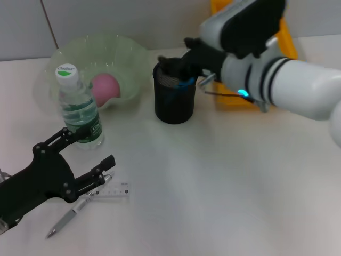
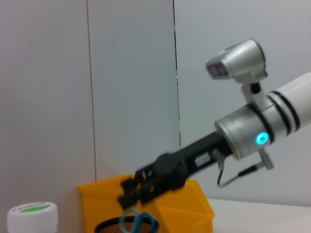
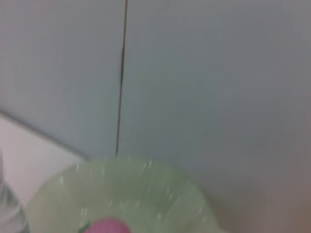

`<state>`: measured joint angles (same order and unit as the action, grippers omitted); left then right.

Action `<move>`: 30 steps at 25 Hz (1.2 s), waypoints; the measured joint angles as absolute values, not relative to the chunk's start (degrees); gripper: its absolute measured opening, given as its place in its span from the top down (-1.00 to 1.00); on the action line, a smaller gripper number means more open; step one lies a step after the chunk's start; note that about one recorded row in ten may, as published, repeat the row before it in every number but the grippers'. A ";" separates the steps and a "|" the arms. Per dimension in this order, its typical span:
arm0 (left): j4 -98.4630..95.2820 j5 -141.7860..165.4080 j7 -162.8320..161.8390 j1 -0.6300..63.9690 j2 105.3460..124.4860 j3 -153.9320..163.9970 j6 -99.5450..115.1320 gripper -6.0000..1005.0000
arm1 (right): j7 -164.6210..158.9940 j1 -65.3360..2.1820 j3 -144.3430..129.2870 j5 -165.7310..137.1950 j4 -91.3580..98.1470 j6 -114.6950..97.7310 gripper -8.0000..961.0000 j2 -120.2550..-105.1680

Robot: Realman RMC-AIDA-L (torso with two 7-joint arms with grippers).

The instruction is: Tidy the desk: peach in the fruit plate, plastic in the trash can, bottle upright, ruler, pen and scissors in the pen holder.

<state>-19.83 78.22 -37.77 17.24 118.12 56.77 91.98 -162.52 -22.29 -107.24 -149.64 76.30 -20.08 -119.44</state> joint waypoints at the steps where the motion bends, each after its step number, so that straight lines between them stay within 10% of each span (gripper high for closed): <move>1: -19.83 78.22 -37.77 17.24 118.12 56.77 91.98 -0.56 | -162.08 -19.30 -106.77 -149.68 81.87 -21.03 -0.27 -119.43; 8: -22.96 78.56 -40.29 16.34 117.95 56.81 92.90 -0.56 | -157.92 -13.32 -105.88 -148.43 94.65 -29.35 -0.70 -119.58; 20: -23.86 78.60 -41.26 16.63 118.09 56.83 92.57 -0.56 | -109.27 -3.72 -100.01 -102.64 98.40 -32.16 -0.70 -119.30; 30: -26.25 79.73 -45.30 16.42 117.99 57.66 92.64 -0.56 | -77.41 -3.74 -63.84 -69.13 66.06 -87.97 -0.69 -118.61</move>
